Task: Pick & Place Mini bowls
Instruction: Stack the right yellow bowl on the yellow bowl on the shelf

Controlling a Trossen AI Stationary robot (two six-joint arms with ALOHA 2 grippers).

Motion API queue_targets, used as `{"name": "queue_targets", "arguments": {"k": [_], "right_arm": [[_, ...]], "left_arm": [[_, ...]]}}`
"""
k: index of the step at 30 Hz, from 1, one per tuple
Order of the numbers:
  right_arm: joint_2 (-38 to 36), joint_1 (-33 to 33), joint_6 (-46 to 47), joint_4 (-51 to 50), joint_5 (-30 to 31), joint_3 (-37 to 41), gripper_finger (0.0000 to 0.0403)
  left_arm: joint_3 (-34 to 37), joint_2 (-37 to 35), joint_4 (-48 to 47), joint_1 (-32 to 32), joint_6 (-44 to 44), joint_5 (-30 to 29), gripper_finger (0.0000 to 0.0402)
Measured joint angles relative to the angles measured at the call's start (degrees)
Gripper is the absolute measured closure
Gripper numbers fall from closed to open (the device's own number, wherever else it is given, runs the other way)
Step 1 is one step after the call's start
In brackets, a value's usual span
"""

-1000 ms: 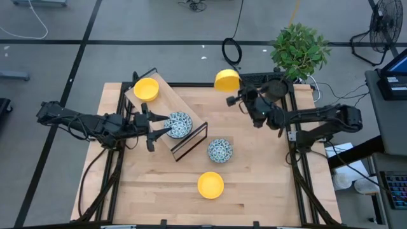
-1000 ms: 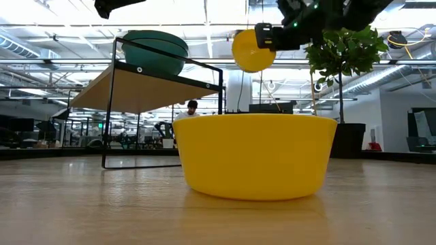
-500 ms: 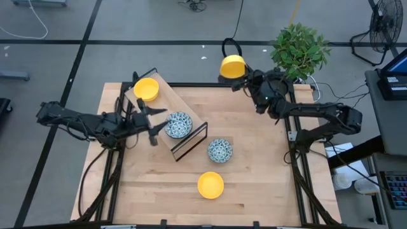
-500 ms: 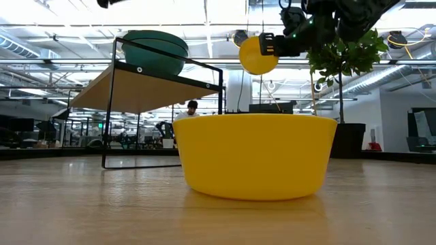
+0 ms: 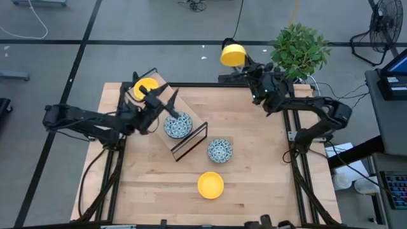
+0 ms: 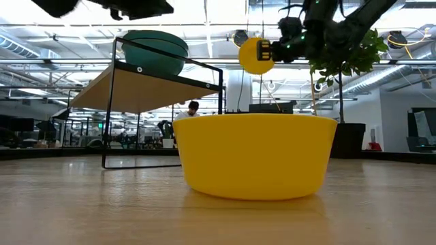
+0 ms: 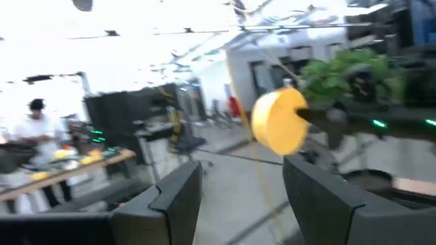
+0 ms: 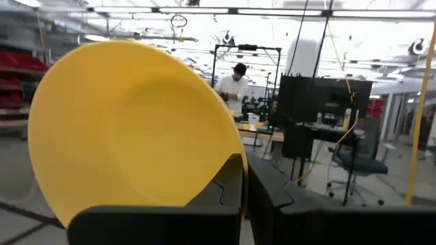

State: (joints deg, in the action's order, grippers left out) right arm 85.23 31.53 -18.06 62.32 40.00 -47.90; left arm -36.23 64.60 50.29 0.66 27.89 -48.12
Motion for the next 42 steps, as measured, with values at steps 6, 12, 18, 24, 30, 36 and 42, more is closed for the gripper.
{"name": "queue_targets", "arguments": {"k": [6,12,18,24,30,36,42], "right_arm": [[6.15,-0.88,-5.26,1.34,0.16,-6.29,0.0403],[10.65,-2.86,-8.19,1.29,-3.21,-12.81,0.0403],[13.52,-4.77,-8.34,-0.72,-7.15,-17.94,0.0403],[14.56,-7.49,-9.42,-1.48,-10.27,-18.90,0.0403],[14.54,-10.15,-11.46,-1.46,-13.30,-18.90,0.0403],[14.51,-12.08,-13.01,-1.69,-14.48,-18.92,0.0403],[14.47,-12.13,-13.52,-1.74,-14.44,-18.92,0.0403]], "left_arm": [[-4.40,8.07,3.41,5.71,3.40,0.00,0.0192],[-10.13,14.68,3.34,7.90,4.05,0.14,0.0192],[-13.96,19.56,3.31,8.95,6.98,0.20,0.0192],[-14.29,20.46,3.29,10.32,7.66,0.21,0.0192],[-14.29,20.46,3.36,10.95,7.14,0.22,0.0192],[-14.29,20.44,3.38,10.96,6.63,0.03,0.0192],[-14.29,20.44,3.44,10.96,5.44,0.03,0.0192]]}}
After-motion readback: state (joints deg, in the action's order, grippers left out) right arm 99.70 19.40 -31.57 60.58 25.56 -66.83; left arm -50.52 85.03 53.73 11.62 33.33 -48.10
